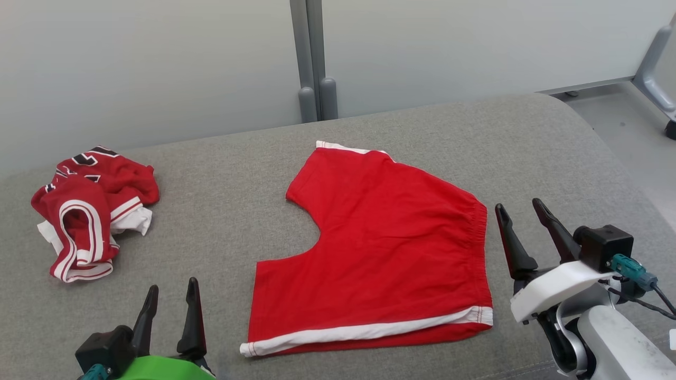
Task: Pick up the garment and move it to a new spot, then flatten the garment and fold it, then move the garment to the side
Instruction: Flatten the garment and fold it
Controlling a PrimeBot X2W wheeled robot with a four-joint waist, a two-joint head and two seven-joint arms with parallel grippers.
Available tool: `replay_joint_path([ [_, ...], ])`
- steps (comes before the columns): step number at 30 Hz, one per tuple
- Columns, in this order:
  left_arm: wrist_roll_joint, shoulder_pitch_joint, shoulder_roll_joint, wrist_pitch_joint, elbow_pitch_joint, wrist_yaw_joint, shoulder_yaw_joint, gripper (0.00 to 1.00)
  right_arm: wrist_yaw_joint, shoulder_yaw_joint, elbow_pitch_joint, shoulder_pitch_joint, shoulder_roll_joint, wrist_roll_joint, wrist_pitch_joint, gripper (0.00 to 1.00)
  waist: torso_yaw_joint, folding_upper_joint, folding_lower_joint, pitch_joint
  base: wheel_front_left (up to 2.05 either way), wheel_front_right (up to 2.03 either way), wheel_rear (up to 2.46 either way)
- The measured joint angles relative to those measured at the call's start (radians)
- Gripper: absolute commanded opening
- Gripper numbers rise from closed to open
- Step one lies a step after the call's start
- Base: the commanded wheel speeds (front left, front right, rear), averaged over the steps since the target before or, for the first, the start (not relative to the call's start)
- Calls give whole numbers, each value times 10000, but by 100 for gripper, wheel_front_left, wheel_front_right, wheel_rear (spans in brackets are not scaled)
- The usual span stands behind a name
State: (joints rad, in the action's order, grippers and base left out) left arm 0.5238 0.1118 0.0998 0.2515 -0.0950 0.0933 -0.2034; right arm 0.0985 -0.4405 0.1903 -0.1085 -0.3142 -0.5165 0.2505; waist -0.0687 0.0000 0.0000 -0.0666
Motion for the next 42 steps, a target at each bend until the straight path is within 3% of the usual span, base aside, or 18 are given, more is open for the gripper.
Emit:
replay_joint_path([
  [23, -268, 197, -151, 0, 71, 35, -21, 100, -27, 86, 56, 384, 276, 355, 0, 100, 40, 0, 0, 81, 0, 0, 0],
  [42, -265, 765, -151, -989, -1260, -685, -1285, 100, -633, -518, 826, 822, -92, 428, -96, 100, -150, 0, 0, 492, 0, 0, 0],
])
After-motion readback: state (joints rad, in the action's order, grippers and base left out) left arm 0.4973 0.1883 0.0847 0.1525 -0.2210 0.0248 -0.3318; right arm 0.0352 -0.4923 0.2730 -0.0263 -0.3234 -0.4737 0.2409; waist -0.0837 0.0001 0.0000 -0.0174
